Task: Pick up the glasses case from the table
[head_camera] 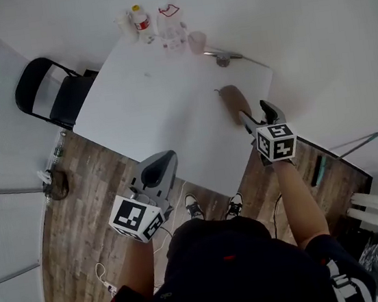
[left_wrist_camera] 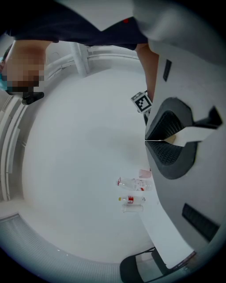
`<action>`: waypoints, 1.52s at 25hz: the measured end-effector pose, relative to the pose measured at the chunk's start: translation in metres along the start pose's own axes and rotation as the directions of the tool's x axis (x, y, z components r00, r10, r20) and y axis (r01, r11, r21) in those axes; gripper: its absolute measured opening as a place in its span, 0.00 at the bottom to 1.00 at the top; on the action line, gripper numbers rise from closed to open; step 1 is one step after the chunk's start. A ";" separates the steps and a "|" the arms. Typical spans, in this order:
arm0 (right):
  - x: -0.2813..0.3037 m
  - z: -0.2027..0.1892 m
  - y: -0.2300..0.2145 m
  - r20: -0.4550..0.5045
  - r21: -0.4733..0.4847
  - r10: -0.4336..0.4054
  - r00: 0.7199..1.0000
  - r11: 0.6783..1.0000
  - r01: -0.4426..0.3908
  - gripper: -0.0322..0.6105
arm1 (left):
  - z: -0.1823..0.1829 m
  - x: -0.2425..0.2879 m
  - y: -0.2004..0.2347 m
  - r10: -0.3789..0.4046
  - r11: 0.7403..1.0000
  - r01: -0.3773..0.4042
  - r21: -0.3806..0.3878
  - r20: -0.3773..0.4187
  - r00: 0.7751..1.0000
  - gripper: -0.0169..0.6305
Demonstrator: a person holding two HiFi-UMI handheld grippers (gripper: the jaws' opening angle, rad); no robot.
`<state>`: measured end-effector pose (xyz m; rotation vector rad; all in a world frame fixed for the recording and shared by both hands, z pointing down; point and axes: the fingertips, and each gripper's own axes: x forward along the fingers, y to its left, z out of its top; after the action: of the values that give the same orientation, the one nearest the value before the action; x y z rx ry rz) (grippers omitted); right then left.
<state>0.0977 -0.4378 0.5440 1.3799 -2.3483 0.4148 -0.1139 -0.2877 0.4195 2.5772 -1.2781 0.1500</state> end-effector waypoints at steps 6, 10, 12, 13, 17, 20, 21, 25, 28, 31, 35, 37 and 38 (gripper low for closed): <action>0.071 -0.060 -0.014 -0.201 0.007 0.007 0.980 1.000 -0.006 0.64 | -0.010 -0.003 0.017 0.047 0.998 -0.048 -0.028 -0.032 0.998 0.06; 0.107 -0.094 -0.030 -0.316 -0.065 -0.052 0.947 0.997 0.033 0.65 | -0.018 -0.003 0.027 0.052 0.998 -0.054 -0.041 -0.050 0.997 0.06; 0.117 -0.110 -0.037 -0.358 -0.105 -0.087 0.930 0.993 0.052 0.65 | -0.019 -0.002 0.032 0.053 0.997 -0.056 -0.046 -0.052 0.997 0.06; 0.121 -0.117 -0.039 -0.374 -0.103 -0.092 0.923 0.993 0.057 0.66 | -0.019 -0.002 0.034 0.054 0.997 -0.056 -0.048 -0.050 0.997 0.06; 0.134 -0.129 -0.039 -0.419 -0.044 -0.070 0.905 0.997 0.056 0.67 | -0.017 0.000 0.046 0.065 0.996 -0.067 -0.057 -0.051 0.997 0.06; 0.139 -0.135 -0.038 -0.452 -0.006 -0.057 0.890 0.998 0.061 0.67 | -0.019 0.002 0.050 0.068 0.996 -0.071 -0.062 -0.050 0.996 0.06; 0.140 -0.137 -0.038 -0.463 0.009 -0.053 0.885 0.998 0.065 0.67 | -0.020 0.003 0.050 0.068 0.995 -0.071 -0.063 -0.047 0.997 0.06; 0.137 -0.134 -0.039 -0.453 0.003 -0.070 0.889 0.997 0.080 0.66 | -0.022 0.001 0.050 0.070 0.995 -0.073 -0.070 -0.051 0.996 0.06; 0.132 -0.123 -0.036 -0.396 -0.009 -0.056 0.916 0.998 0.056 0.65 | -0.020 0.001 0.047 0.065 0.995 -0.068 -0.070 -0.045 0.997 0.06; 0.115 -0.099 -0.027 -0.309 0.026 -0.018 0.951 0.999 0.028 0.65 | -0.016 0.003 0.040 0.054 0.996 -0.056 -0.065 -0.036 0.998 0.06; 0.078 -0.052 -0.010 -0.157 0.063 0.034 0.987 0.998 -0.025 0.65 | -0.006 0.009 0.028 0.031 0.998 -0.032 -0.050 -0.022 0.999 0.06; 0.054 -0.027 -0.002 -0.079 0.068 0.054 0.995 0.997 -0.049 0.65 | -0.002 0.011 0.021 0.019 0.999 -0.019 -0.045 -0.012 1.000 0.06; 0.041 -0.016 0.003 -0.043 0.067 0.061 0.997 0.996 -0.058 0.65 | 0.000 0.011 0.017 0.012 0.999 -0.012 -0.042 -0.007 1.000 0.06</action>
<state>0.0798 -0.4607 0.5772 1.3178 -2.3630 0.5394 -0.1204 -0.3061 0.4250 2.5321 -1.2806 0.1327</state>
